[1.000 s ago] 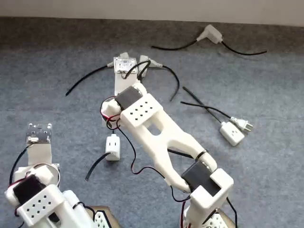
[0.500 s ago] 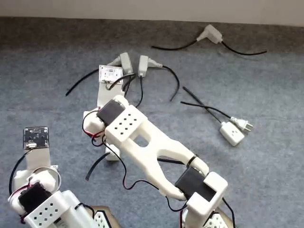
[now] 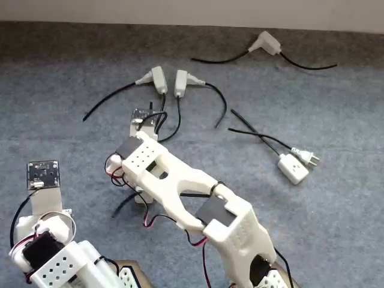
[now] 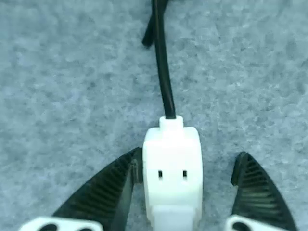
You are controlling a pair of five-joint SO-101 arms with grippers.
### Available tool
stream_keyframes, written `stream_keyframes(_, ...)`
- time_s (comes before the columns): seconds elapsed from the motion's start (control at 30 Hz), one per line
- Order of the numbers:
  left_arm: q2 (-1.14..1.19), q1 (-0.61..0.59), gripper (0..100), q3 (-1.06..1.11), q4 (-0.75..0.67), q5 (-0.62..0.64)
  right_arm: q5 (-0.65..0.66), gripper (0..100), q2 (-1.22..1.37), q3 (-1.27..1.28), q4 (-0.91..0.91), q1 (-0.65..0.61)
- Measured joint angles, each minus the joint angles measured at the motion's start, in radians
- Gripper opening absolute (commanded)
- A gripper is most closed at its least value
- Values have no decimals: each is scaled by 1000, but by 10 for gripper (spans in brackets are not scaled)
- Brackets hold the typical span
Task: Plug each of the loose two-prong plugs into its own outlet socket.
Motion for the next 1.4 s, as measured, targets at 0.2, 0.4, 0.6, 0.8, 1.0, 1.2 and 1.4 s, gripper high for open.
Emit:
stream_keyframes(0.2, 0, 0, 130, 0, 0, 0, -6, 259, 17, 2, -31, 2)
stream_keyframes(0.4, 0, 0, 130, 0, 0, 0, -6, 80, 37, 5, -49, 12)
stream_keyframes(0.6, 0, 0, 130, 0, 0, 0, 51, 80, 38, -2, -38, 32)
stream_keyframes(0.8, 0, 0, 130, 0, 0, 0, 86, 80, 64, -158, 74, 54)
stream_keyframes(1.0, 0, 0, 130, 34, 0, 0, 201, 80, 68, -445, 210, 175)
stream_keyframes(1.2, 0, 0, 130, 35, 0, 0, 370, 80, 68, -789, 376, 387)
stream_keyframes(1.4, 0, 0, 133, 35, 0, 0, 552, 80, 68, -879, 367, 632)
